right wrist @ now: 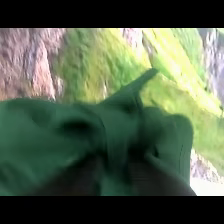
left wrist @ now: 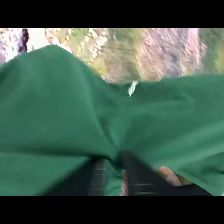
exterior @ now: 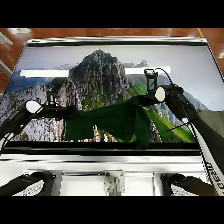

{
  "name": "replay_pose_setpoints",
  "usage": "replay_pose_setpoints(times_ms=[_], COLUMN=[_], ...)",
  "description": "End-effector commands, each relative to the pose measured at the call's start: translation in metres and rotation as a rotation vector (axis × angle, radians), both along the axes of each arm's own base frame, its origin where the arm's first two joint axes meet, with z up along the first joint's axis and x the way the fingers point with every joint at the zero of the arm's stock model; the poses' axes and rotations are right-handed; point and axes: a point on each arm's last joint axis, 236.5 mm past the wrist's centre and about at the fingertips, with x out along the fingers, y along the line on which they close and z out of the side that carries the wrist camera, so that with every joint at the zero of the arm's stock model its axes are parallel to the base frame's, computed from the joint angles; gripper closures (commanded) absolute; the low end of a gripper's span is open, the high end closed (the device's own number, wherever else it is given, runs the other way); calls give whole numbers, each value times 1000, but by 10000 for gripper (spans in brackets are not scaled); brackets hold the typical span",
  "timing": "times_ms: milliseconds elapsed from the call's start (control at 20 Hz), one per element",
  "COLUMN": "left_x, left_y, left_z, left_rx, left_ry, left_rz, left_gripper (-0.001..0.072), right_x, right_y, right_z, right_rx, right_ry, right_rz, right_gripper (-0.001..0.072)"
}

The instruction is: Fold the shirts.

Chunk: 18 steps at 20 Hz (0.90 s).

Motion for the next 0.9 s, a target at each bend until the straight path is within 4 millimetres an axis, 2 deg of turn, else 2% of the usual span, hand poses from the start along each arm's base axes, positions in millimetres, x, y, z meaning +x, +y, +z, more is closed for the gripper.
replay_pose_setpoints(times_ms=[0,50,150,200,300,350,400,500,550,600,700,850], left_x=[5,0,-17,-31,-59,-72,-82,-98,-103,-104,-93,-83], left_y=[-2,3,27,52,109,131,145,148,139,126,107,97], left_z=[-14,-10,-1,2,-1,-5,-11,-31,-40,-47,-57,-70], left_rx=[-30,-30,26,88,214,247,242,170,107,30,-77,-93], left_ry=[44,73,137,188,318,378,418,462,455,435,376,345], left_rz=[28,10,-113,-174,-216,-198,-164,-94,-95,-83,-30,-2], left_gripper=[196,80,78,78,78,79,78,63,45,44,44,44], right_x=[-1,-8,-24,-35,-68,-84,-100,-125,-135,-142,-149,-149], right_y=[14,11,-13,-34,-99,-126,-145,-156,-154,-147,-131,-126], right_z=[-1,-1,7,13,27,32,35,33,30,27,22,13], right_rx=[70,38,-75,-156,-342,-375,-344,-191,-87,19,167,204], right_ry=[23,50,108,142,255,323,395,485,511,532,556,560], right_rz=[-15,19,91,114,126,87,32,-66,-113,-144,-165,-187], right_gripper=[27,27,27,27,27,29,33,34,54,138,162,156])
